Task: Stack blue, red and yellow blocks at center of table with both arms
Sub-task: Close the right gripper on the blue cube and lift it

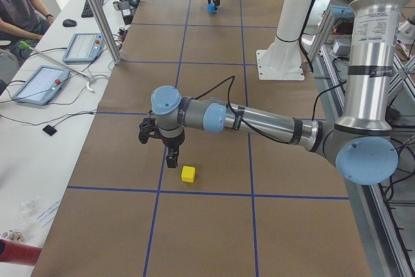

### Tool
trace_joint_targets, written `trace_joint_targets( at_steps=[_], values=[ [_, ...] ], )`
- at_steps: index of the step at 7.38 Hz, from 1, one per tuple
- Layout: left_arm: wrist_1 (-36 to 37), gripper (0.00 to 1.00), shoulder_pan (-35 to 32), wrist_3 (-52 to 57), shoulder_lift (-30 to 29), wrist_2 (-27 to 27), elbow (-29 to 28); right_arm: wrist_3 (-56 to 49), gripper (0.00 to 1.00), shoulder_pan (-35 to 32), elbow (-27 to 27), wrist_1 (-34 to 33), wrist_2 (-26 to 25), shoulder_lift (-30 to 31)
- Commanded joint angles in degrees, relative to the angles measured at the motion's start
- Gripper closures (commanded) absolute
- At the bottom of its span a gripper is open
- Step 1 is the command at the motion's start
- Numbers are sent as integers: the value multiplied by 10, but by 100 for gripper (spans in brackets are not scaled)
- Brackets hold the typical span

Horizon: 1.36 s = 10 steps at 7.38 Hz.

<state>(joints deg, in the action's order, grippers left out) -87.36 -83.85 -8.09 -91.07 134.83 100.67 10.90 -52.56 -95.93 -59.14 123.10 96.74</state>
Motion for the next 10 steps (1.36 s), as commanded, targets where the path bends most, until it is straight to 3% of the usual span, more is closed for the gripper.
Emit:
trace_joint_targets(
  at_steps=[1,2,3,4,7,8,10],
  values=[
    [0,0,0,1,0,0,0,2,13,0,24,-1,2,-22],
    [0,0,0,0,0,0,0,4,20,0,28,-1,3,-26],
    [0,0,0,0,0,1,0,4,86,-2,28,-1,10,-24],
    [0,0,0,0,0,1,1,4,100,-3,27,-1,35,-20],
    [0,0,0,-1,0,1,5,22,100,-88,-18,-51,128,-23],
    [0,0,0,-1,-1,1,5,30,100,-91,-35,-93,126,-49],
    [0,0,0,-1,0,11,4,183,100,-54,-58,-211,112,-152]
  ],
)
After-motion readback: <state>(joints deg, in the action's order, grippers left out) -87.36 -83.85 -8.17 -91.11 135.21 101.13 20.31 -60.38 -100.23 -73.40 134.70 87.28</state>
